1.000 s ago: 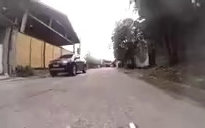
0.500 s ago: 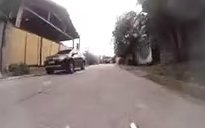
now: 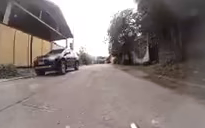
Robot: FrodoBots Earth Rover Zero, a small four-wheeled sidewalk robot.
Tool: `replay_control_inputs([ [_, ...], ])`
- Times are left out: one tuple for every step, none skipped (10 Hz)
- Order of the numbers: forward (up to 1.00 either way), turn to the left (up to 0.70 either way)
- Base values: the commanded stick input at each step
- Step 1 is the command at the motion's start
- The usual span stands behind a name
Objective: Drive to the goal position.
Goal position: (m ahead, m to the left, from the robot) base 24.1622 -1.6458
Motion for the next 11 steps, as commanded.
replay_control_inputs([
  [1.00, -0.27],
  [1.00, -0.27],
  [1.00, -0.22],
  [1.00, -0.04],
  [1.00, 0.00],
  [1.00, 0.00],
  [1.00, 0.00],
  [1.00, 0.00],
  [1.00, 0.00],
  [1.00, 0.00],
  [1.00, 0.00],
])
